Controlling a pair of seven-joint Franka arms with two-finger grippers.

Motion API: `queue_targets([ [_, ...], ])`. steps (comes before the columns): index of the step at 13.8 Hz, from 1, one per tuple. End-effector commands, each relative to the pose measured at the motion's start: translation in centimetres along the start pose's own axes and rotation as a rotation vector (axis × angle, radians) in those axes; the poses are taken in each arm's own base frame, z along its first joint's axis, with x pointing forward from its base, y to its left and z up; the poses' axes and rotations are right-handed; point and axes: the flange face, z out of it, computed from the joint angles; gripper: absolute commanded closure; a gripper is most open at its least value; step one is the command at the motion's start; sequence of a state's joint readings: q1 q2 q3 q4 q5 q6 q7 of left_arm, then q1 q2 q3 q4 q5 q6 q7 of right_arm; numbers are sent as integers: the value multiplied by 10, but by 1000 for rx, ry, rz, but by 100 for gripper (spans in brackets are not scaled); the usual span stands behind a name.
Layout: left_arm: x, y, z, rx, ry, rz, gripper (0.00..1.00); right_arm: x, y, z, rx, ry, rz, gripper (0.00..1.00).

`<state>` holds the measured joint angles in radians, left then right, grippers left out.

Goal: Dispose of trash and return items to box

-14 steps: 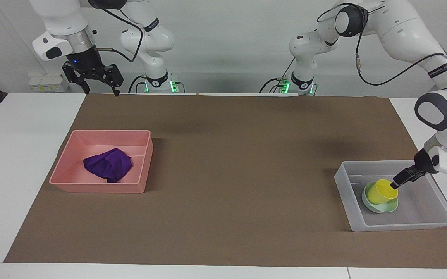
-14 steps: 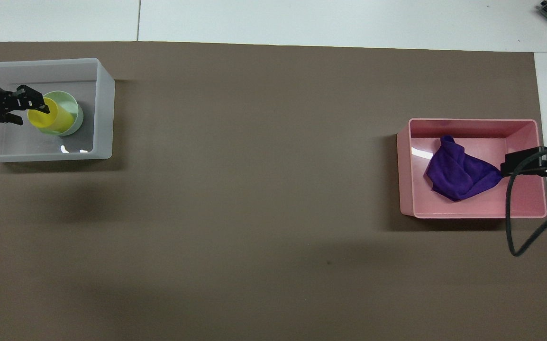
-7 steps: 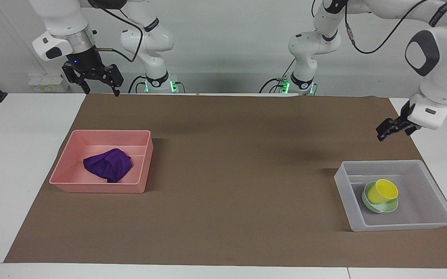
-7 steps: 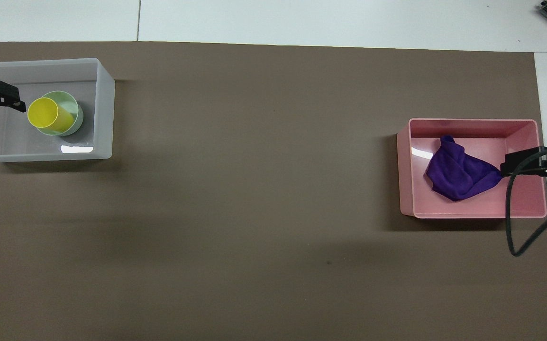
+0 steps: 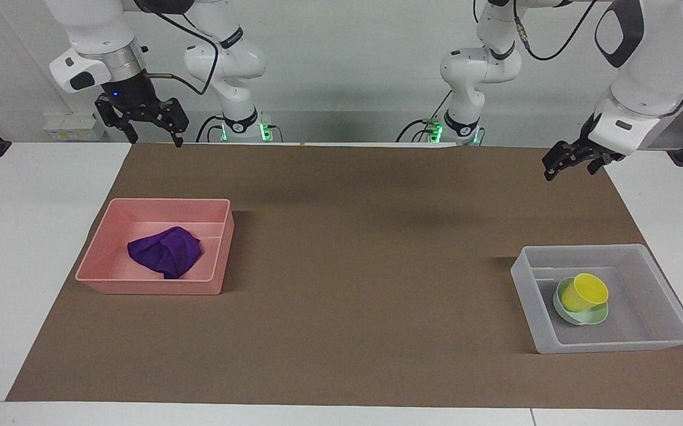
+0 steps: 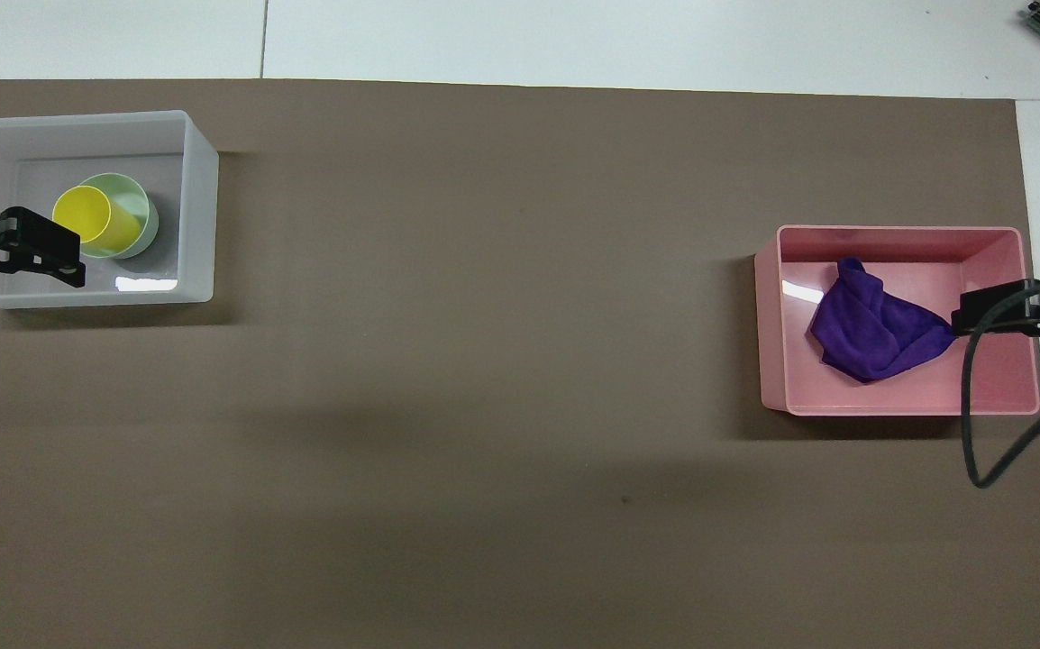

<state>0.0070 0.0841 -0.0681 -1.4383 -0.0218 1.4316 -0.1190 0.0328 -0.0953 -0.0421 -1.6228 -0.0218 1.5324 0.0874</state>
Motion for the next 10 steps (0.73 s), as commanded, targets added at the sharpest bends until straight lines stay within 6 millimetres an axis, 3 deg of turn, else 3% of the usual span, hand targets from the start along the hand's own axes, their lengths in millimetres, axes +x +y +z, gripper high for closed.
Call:
queue_targets([
  [1,-31,-1,4,-33,19,34,0,-7,4,0,15,5,-19,0],
  [10,-32,-21,-1,-1,65,2,0,-7,4,0,15,5,-19,0],
])
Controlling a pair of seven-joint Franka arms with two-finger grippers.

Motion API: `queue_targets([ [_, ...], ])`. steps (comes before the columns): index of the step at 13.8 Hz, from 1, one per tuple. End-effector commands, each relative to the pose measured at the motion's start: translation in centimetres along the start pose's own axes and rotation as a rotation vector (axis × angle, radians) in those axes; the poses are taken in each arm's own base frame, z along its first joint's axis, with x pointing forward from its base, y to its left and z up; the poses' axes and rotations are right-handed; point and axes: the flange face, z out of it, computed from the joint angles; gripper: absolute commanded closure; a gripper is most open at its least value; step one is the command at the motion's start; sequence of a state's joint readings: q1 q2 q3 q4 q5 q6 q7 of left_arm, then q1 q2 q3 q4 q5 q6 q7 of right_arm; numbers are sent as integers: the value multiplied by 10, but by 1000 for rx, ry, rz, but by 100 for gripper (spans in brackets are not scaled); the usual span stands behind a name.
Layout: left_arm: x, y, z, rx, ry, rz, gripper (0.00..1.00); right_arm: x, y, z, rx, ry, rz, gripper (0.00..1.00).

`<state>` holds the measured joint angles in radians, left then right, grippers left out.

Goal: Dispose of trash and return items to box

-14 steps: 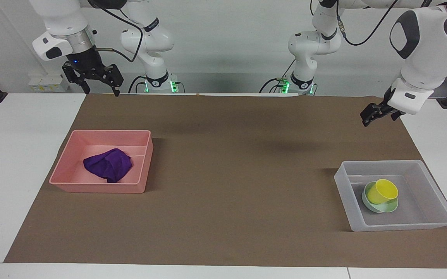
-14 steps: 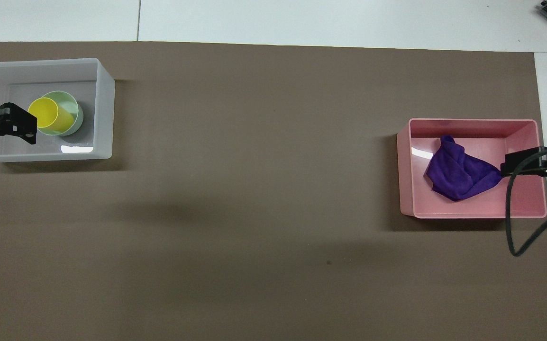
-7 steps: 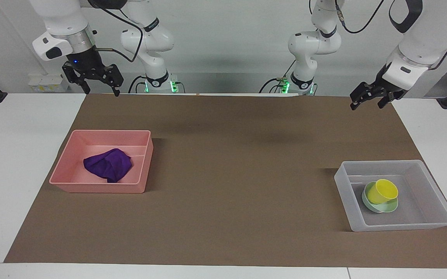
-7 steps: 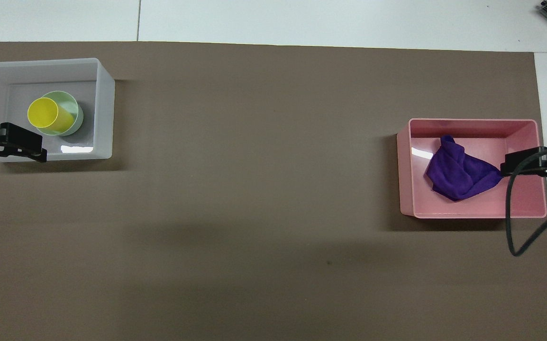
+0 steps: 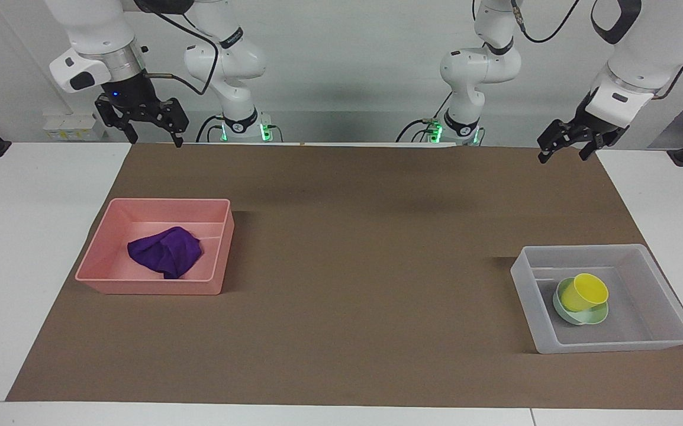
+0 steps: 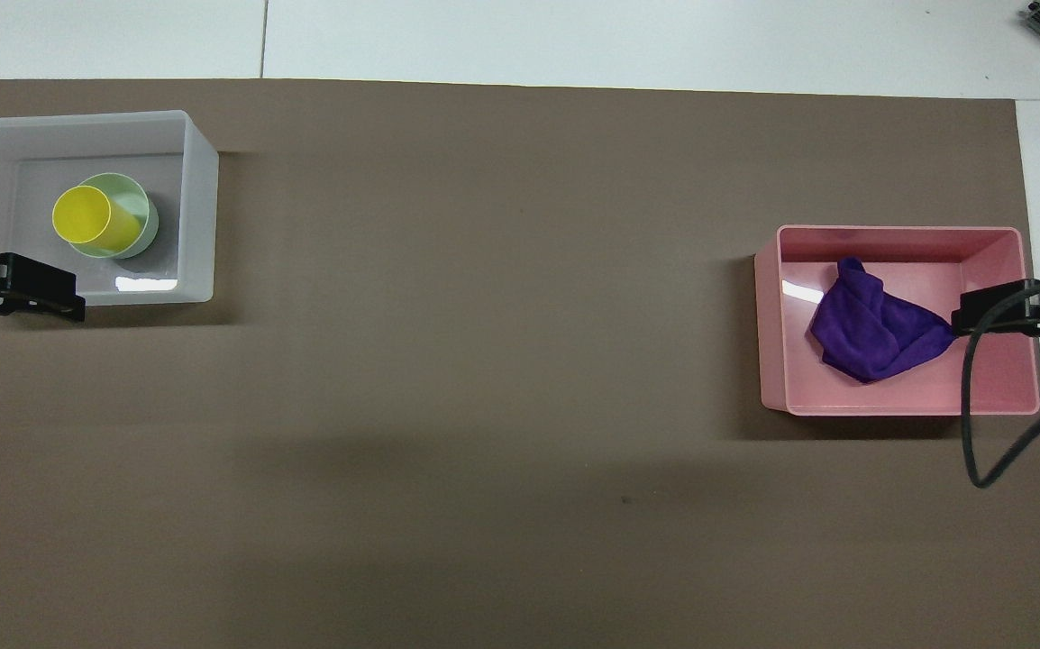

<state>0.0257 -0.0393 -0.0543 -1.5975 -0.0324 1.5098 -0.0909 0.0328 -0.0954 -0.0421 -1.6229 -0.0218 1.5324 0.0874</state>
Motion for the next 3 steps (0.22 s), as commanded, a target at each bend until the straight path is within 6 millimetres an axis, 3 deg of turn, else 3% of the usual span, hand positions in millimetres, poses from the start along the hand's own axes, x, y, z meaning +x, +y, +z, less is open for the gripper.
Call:
queue_targets([
  [1,-2,-2,0,9,19,11,0,-7,4,0,15,5,-19,0],
  [3,-1,6,1,10,15,23,0,-7,4,0,15,5,-19,0],
])
